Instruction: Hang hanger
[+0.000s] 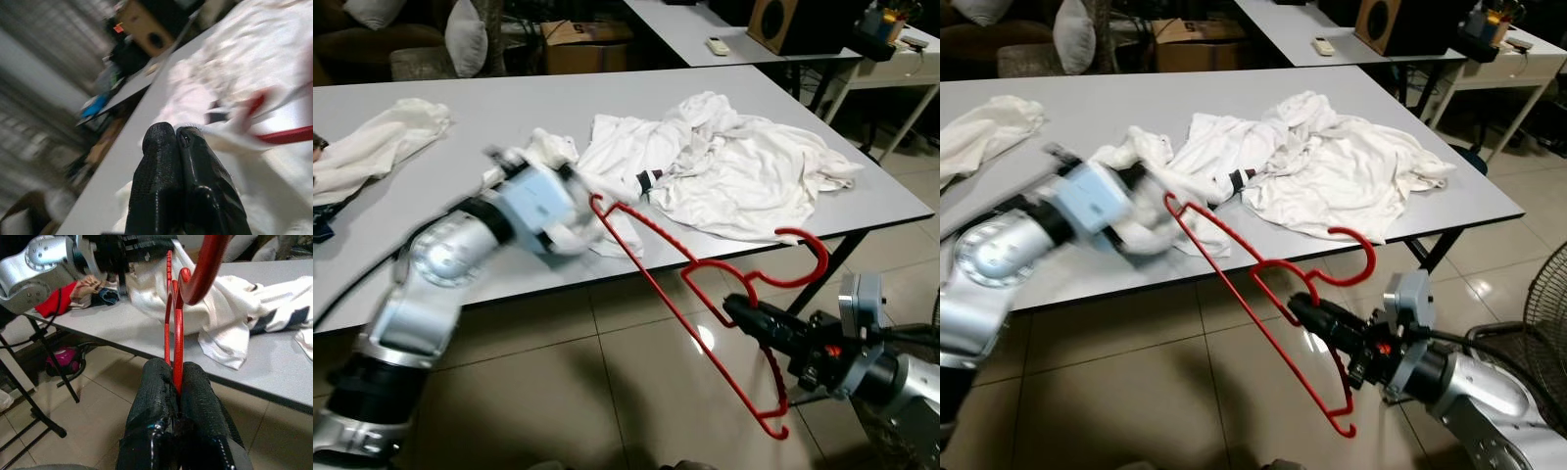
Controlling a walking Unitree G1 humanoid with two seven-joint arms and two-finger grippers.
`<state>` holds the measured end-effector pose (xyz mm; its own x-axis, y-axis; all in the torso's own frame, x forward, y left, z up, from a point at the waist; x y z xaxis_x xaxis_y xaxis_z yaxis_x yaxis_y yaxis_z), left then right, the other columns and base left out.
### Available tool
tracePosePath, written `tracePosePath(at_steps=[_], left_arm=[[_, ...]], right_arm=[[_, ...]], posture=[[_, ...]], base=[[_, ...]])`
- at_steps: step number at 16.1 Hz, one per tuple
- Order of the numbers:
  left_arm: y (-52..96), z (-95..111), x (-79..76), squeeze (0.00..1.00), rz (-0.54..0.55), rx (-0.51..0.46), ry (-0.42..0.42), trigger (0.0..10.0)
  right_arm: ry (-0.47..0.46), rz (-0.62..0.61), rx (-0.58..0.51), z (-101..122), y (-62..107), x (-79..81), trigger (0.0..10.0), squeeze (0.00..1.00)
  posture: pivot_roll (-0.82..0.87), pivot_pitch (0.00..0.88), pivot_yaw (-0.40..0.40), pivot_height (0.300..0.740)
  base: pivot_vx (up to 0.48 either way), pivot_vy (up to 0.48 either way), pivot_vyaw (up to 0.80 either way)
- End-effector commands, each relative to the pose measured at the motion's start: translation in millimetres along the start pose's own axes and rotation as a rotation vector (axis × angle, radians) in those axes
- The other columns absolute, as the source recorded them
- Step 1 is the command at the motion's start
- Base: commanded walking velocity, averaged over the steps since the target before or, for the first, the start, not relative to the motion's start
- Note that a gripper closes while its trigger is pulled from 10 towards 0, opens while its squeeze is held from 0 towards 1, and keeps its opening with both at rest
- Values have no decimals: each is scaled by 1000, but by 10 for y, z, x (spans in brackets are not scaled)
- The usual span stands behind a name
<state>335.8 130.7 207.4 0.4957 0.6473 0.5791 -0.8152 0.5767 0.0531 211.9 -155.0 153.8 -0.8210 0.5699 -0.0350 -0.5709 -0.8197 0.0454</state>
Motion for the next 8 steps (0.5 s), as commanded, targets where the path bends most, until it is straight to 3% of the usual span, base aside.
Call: tracePosePath(at_steps=[1,4,6,8], left_arm=[[-30,102,-42,0,-28,-37,-11,0],[-90,238,-90,0,-41,-86,-9,0],[-95,344,-139,0,-82,-126,-9,0],[-60,384,-159,0,-123,-137,-22,0]], right_arm=[[-19,-3,-1,-11,-20,-22,10000,0],[-47,-5,40,-114,-92,-53,10000,0],[-41,-109,115,-256,-145,-214,10000,0],[-65,-228,102,-277,-184,-386,10000,0]], posture=[[-122,0,-39,740],[-103,0,-39,740],[-93,0,-43,740],[-87,0,-45,740]], base=[[0,0,0],[0,0,0],[0,0,0],[0,0,0]])
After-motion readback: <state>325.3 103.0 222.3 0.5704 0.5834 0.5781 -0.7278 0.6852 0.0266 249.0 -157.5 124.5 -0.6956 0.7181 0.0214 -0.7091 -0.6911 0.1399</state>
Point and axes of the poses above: a point about 5 cm out from each wrist's last joint towards the gripper, its own y axis pointing back from the gripper into the wrist, its own z axis along the axis of the wrist's last joint, x = y × z, the point moved 4 cm from there along -y, pointing out of the wrist towards the gripper, and after that the axes turned 14 degrees about y, right-handed, at the moved point
